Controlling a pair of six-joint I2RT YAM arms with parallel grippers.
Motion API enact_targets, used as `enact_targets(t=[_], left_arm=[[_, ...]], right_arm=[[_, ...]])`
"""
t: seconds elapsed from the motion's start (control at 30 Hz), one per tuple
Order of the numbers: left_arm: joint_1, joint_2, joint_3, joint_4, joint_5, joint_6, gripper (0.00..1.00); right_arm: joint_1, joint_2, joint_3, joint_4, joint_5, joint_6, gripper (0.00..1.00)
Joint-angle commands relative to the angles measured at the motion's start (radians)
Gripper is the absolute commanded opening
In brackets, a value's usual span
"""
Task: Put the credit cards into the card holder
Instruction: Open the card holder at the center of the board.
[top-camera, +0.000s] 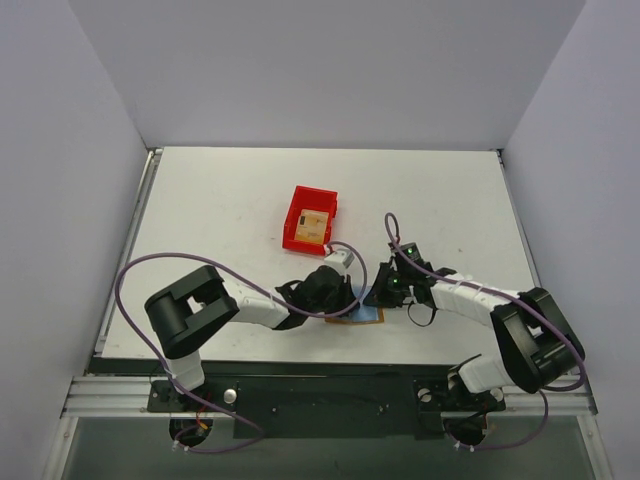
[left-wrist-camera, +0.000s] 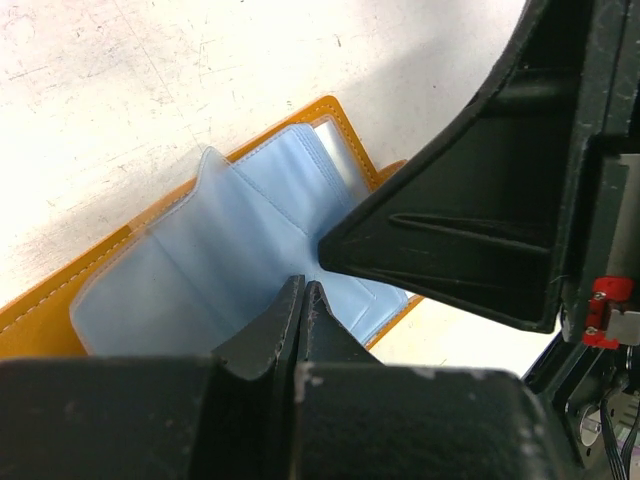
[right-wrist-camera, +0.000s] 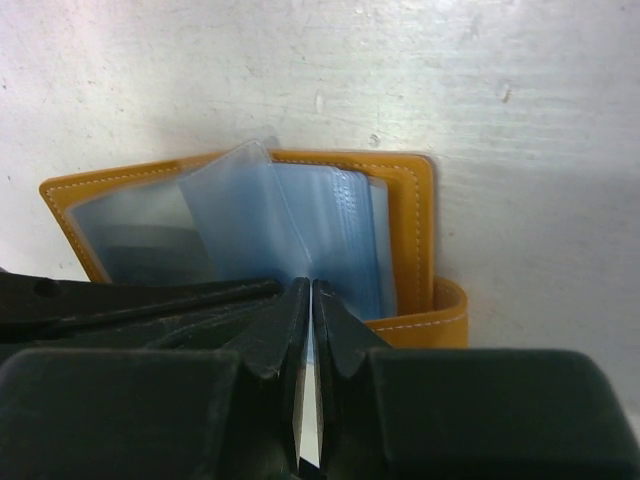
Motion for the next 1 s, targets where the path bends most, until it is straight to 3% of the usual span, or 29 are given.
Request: enact_targets(t=[0.0,0.97], left_arm=[[0.000,0.020,-0.036,-0.018,-0.015,-0.007,0.00],[0.039,-0.106,-0.164,-0.070,-0.070,-0.015,0.00]], right_arm=[[-0.011,-0.037,-0.008,-0.109,0.072,-0.023,0.02],[-0.011,0.017,-0.005,-0.143,0.148,-0.040,0.01]])
